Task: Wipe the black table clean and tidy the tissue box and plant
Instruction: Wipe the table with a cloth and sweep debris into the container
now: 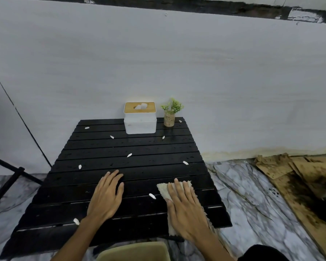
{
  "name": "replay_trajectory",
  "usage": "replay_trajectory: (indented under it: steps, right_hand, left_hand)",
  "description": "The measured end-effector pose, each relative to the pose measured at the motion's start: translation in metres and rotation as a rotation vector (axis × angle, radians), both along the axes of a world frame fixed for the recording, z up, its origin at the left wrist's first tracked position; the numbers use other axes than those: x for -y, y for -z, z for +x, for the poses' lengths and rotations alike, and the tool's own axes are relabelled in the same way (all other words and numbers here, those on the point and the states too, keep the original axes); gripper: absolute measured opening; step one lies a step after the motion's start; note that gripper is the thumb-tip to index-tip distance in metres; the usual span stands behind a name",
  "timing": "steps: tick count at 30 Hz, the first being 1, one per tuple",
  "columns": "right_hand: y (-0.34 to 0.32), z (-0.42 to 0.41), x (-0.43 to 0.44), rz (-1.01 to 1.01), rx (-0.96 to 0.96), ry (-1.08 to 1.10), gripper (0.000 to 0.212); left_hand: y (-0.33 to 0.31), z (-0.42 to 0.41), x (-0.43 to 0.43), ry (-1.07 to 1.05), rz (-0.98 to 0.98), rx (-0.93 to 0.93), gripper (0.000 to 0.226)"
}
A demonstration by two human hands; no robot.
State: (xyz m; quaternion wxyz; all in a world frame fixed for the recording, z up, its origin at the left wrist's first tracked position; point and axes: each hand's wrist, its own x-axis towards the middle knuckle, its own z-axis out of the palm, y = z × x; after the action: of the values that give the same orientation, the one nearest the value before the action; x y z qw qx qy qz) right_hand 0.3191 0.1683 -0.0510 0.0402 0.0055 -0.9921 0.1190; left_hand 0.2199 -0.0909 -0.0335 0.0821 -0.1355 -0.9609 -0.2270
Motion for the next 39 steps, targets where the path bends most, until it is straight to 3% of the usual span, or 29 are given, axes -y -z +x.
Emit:
replay_trajectory:
  steps: [7,10,14,16,18,24,28,34,39]
  right_hand:
    - [-0.013,-0.027,-0.005,-0.042,0.036,0.307,0.062]
    - [-0.015,-0.047,0.021,-0.048,0.045,0.197,0.073]
    - [-0.017,-0.049,0.044,-0.037,0.026,-0.055,0.063]
    - [-0.014,-0.039,0.041,-0.067,0.009,-0.083,0.069]
    - [-0.009,-0.027,0.03,-0.078,-0.018,0.006,0.07]
    - [0.004,-0.036,-0.024,-0.1,-0.064,0.537,0.063]
    - [-0.002,-0.074,-0.042,-0.131,-0.03,0.647,0.058]
    - [-0.01,-0.139,-0.042,-0.159,0.006,0.505,0.059]
    - [-0.021,-0.147,0.002,-0.146,0.032,0.092,0.054]
  left_hand:
    - [0.001,0.0,0.002,0.013,-0.014,0.015,0.063]
    - [0.002,-0.002,0.002,0.018,-0.021,0.013,0.059]
    - [0.003,-0.003,0.003,0.025,-0.03,0.013,0.057]
    - [0.003,-0.004,0.004,0.026,-0.031,0.017,0.058]
    - [0.003,-0.006,0.005,0.032,-0.035,0.022,0.058]
    - [0.004,-0.013,0.004,0.027,-0.032,0.014,0.059]
    - [0.005,-0.019,0.005,0.036,-0.013,0.008,0.05]
    - [0.005,-0.024,0.006,0.045,-0.005,0.007,0.058]
    - [0.003,-0.029,0.005,0.049,0.018,0.012,0.052]
